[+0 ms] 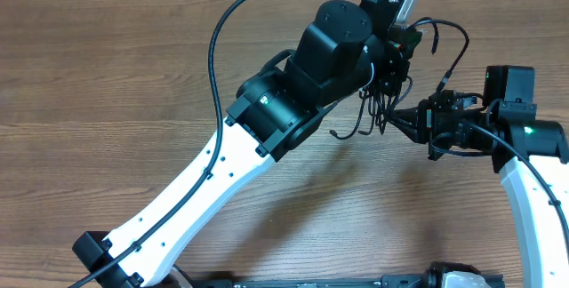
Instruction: Untangle cables
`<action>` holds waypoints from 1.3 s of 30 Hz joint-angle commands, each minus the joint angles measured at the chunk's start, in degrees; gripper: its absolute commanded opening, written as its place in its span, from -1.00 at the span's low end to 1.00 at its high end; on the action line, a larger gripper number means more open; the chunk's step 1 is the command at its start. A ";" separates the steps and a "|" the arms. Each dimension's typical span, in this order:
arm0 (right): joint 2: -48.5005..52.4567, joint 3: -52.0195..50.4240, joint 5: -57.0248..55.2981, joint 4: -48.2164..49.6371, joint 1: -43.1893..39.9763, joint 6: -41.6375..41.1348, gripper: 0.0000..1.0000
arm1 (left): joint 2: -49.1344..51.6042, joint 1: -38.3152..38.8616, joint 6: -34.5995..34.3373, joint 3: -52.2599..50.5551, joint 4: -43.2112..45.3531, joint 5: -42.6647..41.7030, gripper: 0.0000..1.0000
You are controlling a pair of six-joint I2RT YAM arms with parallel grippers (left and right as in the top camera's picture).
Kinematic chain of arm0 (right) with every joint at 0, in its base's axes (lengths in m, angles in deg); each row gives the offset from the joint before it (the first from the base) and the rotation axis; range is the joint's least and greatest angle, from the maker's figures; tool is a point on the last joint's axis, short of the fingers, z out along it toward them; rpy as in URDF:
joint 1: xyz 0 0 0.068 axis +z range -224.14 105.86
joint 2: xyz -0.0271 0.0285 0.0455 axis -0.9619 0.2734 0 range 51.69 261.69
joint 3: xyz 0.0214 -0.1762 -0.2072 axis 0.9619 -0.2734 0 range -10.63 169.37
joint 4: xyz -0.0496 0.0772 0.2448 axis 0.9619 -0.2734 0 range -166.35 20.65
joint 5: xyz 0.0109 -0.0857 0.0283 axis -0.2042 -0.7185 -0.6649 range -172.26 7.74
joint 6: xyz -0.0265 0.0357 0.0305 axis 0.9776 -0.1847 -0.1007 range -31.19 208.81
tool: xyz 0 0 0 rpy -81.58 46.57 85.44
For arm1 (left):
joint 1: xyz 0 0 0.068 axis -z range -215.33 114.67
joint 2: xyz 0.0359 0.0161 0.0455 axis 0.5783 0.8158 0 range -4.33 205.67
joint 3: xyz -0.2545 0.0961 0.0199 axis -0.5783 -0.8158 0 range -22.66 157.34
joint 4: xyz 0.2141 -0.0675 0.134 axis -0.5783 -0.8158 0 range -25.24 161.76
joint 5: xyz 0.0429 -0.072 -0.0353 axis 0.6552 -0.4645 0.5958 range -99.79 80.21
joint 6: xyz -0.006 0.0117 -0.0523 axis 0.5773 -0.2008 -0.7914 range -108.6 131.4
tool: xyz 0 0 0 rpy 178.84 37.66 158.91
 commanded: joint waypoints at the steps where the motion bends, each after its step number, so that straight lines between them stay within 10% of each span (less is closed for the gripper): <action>1: -0.13 1.07 1.84 0.61 0.37 1.36 -0.92 | -0.96 0.28 0.48 0.76 -0.17 1.49 -0.92; 32: -10.95 1.07 -4.87 7.65 -0.44 1.95 -0.91 | -1.27 -0.13 -0.33 0.76 -8.13 7.82 -0.91; 39: -10.95 1.07 -5.46 0.33 -5.79 1.90 -0.05 | -2.71 -3.52 4.85 0.76 -6.47 -1.18 -0.91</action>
